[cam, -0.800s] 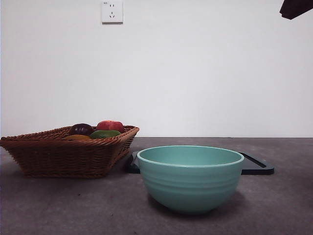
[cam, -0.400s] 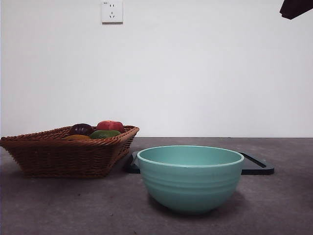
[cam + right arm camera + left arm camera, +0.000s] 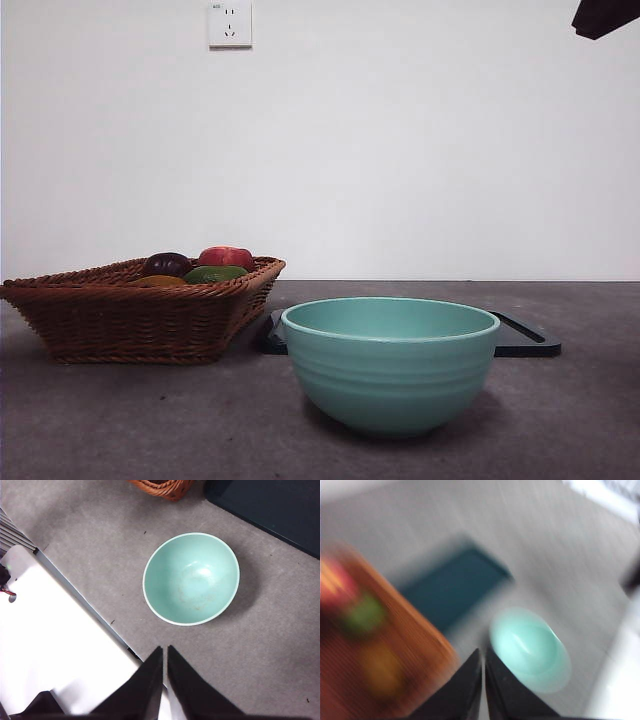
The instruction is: Pick up the wifruite, put it on the bowl, pick up the plate, put it on desk
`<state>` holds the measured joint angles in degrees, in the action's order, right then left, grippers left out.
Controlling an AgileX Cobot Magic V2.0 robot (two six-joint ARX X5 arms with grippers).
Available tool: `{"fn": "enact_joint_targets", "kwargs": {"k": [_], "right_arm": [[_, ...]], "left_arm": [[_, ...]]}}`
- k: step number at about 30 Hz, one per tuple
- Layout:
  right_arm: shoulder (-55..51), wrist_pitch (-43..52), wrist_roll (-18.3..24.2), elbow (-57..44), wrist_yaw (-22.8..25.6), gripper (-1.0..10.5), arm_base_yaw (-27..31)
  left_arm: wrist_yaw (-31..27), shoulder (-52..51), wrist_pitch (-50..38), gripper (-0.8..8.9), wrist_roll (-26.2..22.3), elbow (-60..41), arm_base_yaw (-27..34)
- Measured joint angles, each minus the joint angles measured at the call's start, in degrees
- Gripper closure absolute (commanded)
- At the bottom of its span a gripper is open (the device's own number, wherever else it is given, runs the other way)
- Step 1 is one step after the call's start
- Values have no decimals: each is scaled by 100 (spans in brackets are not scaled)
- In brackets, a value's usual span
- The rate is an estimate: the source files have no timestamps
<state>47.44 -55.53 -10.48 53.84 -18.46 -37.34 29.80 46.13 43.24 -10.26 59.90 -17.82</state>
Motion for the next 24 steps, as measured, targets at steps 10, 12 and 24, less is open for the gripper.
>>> {"fn": "enact_joint_targets", "kwargs": {"k": [10,12,24], "right_arm": [[0,0,0,0,0,941,0],[0,-2,0,0,0,941,0],[0,0,0,0,0,941,0]], "left_arm": [[-1427,-1740,-3622,803,-236,-1766,1467],[-1856,-2116,-3921,803,-232,-2218,1615],[-2708,-3746,-3995,803,13,-4430,1884]]}}
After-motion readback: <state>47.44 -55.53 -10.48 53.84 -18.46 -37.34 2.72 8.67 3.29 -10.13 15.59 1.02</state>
